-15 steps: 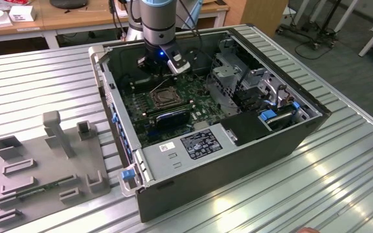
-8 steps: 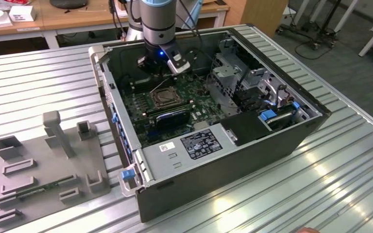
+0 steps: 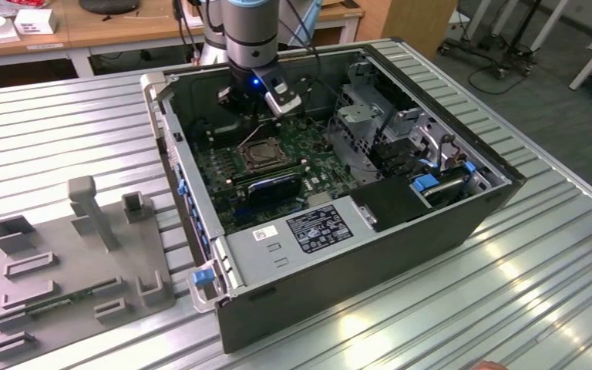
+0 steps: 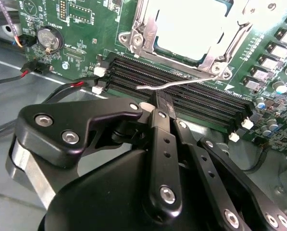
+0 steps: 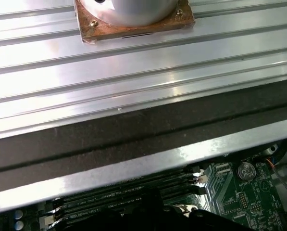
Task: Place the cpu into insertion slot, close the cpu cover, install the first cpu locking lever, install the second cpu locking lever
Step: 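Install the first cpu locking lever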
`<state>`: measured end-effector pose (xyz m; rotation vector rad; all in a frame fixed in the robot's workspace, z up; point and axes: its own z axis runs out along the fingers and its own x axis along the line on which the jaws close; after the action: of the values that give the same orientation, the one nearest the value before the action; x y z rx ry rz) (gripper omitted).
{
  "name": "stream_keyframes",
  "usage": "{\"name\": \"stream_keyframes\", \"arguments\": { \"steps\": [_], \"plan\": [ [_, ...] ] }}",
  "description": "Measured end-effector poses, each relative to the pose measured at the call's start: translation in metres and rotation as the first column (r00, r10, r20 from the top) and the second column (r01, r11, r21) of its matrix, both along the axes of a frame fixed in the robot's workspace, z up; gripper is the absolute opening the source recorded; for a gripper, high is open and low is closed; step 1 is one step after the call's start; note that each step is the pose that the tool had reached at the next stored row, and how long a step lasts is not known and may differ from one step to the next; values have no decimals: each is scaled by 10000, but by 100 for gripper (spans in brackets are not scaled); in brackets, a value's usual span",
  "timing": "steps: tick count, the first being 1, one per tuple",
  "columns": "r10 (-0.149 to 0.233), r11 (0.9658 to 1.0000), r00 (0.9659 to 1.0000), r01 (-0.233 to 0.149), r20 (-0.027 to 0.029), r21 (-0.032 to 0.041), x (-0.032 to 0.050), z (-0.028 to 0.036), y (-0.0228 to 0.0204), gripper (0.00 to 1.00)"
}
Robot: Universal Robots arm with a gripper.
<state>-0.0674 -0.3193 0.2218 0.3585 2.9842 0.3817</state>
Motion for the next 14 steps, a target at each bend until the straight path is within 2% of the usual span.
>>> {"name": "stream_keyframes", "arguments": {
  "steps": [7,11,14],
  "plan": [
    [-1,10000,10000,1,69,27,-6,76,2,10],
    [-1,10000,9999,0,110,28,-46,78,-5,10],
    [2,10000,9999,-2,122,27,-69,79,-33,10]
  ]
}}
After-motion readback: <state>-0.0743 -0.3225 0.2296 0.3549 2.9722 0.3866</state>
